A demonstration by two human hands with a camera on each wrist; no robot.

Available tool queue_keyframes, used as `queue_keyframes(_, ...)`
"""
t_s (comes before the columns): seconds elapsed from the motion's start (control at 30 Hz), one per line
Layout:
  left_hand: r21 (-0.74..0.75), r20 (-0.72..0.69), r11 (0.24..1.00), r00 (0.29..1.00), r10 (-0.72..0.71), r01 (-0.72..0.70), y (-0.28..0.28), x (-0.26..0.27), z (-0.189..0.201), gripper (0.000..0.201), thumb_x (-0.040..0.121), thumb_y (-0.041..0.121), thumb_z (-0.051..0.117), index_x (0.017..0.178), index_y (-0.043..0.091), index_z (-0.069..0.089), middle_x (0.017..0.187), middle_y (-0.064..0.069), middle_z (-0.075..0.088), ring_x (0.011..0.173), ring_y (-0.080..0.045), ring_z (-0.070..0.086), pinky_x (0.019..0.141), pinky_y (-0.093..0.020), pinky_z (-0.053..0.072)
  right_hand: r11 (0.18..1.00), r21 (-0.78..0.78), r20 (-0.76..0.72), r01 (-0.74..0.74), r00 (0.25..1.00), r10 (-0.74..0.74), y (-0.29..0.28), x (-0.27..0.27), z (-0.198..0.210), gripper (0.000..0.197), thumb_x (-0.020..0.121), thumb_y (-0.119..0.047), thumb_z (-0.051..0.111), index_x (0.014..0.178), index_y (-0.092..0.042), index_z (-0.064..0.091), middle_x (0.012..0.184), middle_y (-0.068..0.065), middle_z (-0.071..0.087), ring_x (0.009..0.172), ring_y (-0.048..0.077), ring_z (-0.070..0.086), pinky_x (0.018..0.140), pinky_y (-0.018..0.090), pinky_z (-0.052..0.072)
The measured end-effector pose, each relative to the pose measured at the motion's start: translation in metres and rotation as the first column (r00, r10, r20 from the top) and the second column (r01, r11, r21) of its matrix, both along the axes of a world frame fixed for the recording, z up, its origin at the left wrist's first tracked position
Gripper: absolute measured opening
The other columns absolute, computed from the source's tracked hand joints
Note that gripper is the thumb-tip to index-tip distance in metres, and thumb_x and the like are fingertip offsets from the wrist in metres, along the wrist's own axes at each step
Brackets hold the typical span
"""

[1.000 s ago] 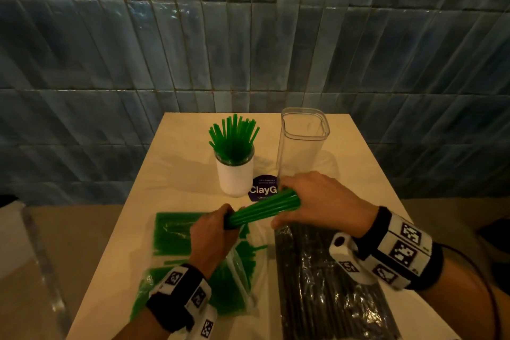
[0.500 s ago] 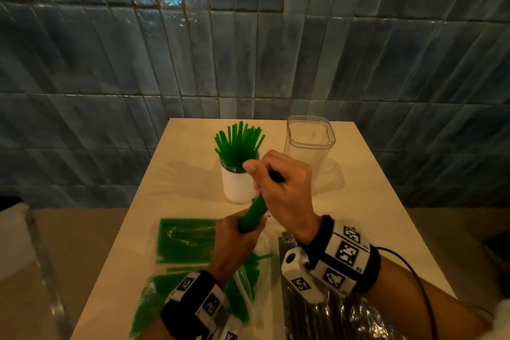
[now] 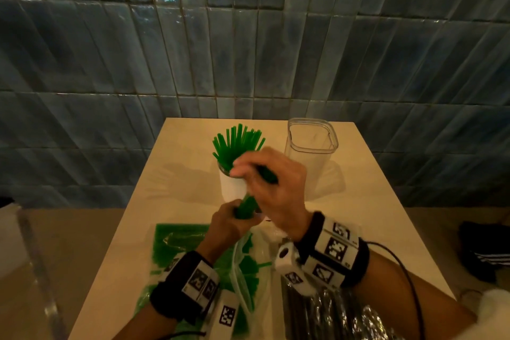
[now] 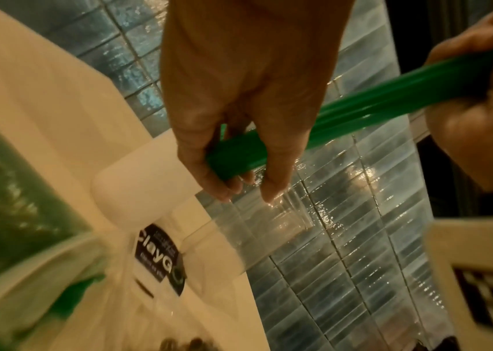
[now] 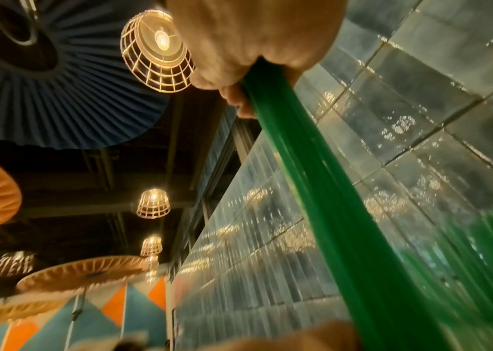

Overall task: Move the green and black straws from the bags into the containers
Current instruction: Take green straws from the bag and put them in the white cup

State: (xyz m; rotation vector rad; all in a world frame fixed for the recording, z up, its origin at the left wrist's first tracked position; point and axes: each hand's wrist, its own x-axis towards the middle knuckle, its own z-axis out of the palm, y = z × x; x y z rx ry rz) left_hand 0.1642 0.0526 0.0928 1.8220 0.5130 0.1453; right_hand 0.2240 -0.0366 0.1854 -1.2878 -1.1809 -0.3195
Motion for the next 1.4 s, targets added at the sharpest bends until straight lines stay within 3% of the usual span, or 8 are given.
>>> queue_keyframes(0.13, 0.217, 0.009, 0.963, 0.986, 0.165, -0.163, 0.022, 0.016, -0.003, 0.062, 0.062, 0.032, 0.085, 0.108, 0.019, 0.046, 0.092, 0.008, 0.057, 0.081, -0.012, 0.058, 0.065, -0.018, 0.047, 0.98, 0.144, -0.189, 0.135, 0.976, -0.107, 0.018, 0.042, 0.04, 0.008, 0.09, -0.029, 0.055, 0.083, -0.028, 0.058, 0.063, -0.015, 0.057, 0.051, -0.004, 0.053, 0.048, 0.015, 0.045)
queue_keyframes(0.43, 0.186, 0.035, 0.944, 0.962, 0.271, -0.273, 0.067, 0.067, -0.02, 0.132, 0.049, 0.034, 0.091, 0.144, 0.01, 0.003, 0.145, -0.012, 0.033, 0.132, -0.026, 0.035, 0.111, -0.044, 0.028, 0.93, 0.226, -0.202, 0.291, 0.948, -0.247, 0.067, 0.102, 0.049, 0.007, 0.09, -0.027, 0.051, 0.088, -0.03, 0.056, 0.062, -0.011, 0.054, 0.048, 0.007, 0.051, 0.046, 0.028, 0.048)
queue_keyframes(0.63, 0.121, 0.064, 0.956, 0.964, 0.26, -0.266, 0.072, 0.095, -0.017, 0.109, 0.053, 0.033, 0.09, 0.137, 0.014, 0.024, 0.131, 0.002, 0.049, 0.117, -0.015, 0.05, 0.09, -0.023, 0.04, 0.946, -0.119, -0.17, 0.302, 0.932, -0.319, 0.093, 0.114, -0.022, 0.015, 0.09, -0.018, 0.059, 0.087, -0.005, 0.066, 0.077, 0.001, 0.061, 0.064, -0.002, 0.055, 0.063, 0.011, 0.045)
queue_keyframes(0.8, 0.163, 0.117, 0.942, 0.954, 0.276, -0.292, 0.072, 0.092, -0.028, 0.095, 0.051, 0.041, 0.089, 0.128, 0.015, 0.04, 0.124, 0.002, 0.057, 0.107, -0.012, 0.054, 0.081, -0.019, 0.039, 0.722, -0.552, -0.081, 0.417, 0.835, -0.544, 0.09, 0.129, -0.062, 0.029, 0.096, -0.034, 0.049, 0.11, -0.015, 0.065, 0.131, 0.007, 0.054, 0.123, 0.022, 0.046, 0.105, 0.039, 0.032)
queue_keyframes(0.9, 0.167, 0.136, 0.939, 0.95, 0.279, -0.3, 0.073, 0.094, -0.031, 0.091, 0.052, 0.041, 0.088, 0.127, 0.015, 0.043, 0.121, 0.003, 0.058, 0.108, -0.013, 0.056, 0.08, -0.015, 0.039, 0.803, -0.588, -0.392, 0.095, 0.835, -0.386, 0.09, 0.122, -0.06, 0.035, 0.094, -0.041, 0.048, 0.122, -0.022, 0.054, 0.131, 0.005, 0.053, 0.12, 0.02, 0.049, 0.104, 0.04, 0.04)
queue_keyframes(1.1, 0.168, 0.157, 0.947, 0.956, 0.248, -0.273, 0.076, 0.089, -0.042, 0.064, 0.073, 0.011, 0.077, 0.109, 0.048, 0.038, 0.092, 0.036, 0.052, 0.087, 0.021, 0.049, 0.088, -0.005, 0.031, 0.529, -0.844, -0.095, -0.083, 0.995, 0.006, 0.098, 0.091, -0.061, 0.087, 0.067, -0.053, 0.076, 0.139, -0.039, 0.031, 0.15, -0.002, 0.023, 0.133, 0.022, 0.033, 0.104, 0.038, 0.034)
queue_keyframes(1.23, 0.268, 0.09, 0.936, 0.973, 0.213, -0.23, 0.078, 0.093, -0.036, 0.063, 0.072, 0.027, 0.078, 0.124, 0.012, 0.046, 0.11, 0.002, 0.058, 0.101, -0.014, 0.056, 0.074, -0.013, 0.037, 0.701, -0.712, -0.049, 0.025, 0.995, -0.085, 0.101, 0.099, -0.065, 0.035, 0.085, -0.015, 0.063, 0.12, -0.018, 0.057, 0.121, 0.007, 0.053, 0.107, 0.02, 0.052, 0.098, 0.038, 0.046)
queue_keyframes(1.4, 0.27, 0.09, 0.931, 0.969, 0.231, -0.247, 0.077, 0.091, -0.03, 0.092, 0.058, 0.041, 0.085, 0.134, 0.015, 0.04, 0.129, -0.004, 0.053, 0.114, -0.019, 0.053, 0.088, -0.024, 0.042, 0.779, -0.605, -0.025, 0.165, 0.974, -0.225, 0.101, 0.116, -0.048, 0.028, 0.083, -0.018, 0.067, 0.111, -0.014, 0.061, 0.117, 0.006, 0.056, 0.103, 0.016, 0.051, 0.092, 0.025, 0.042)
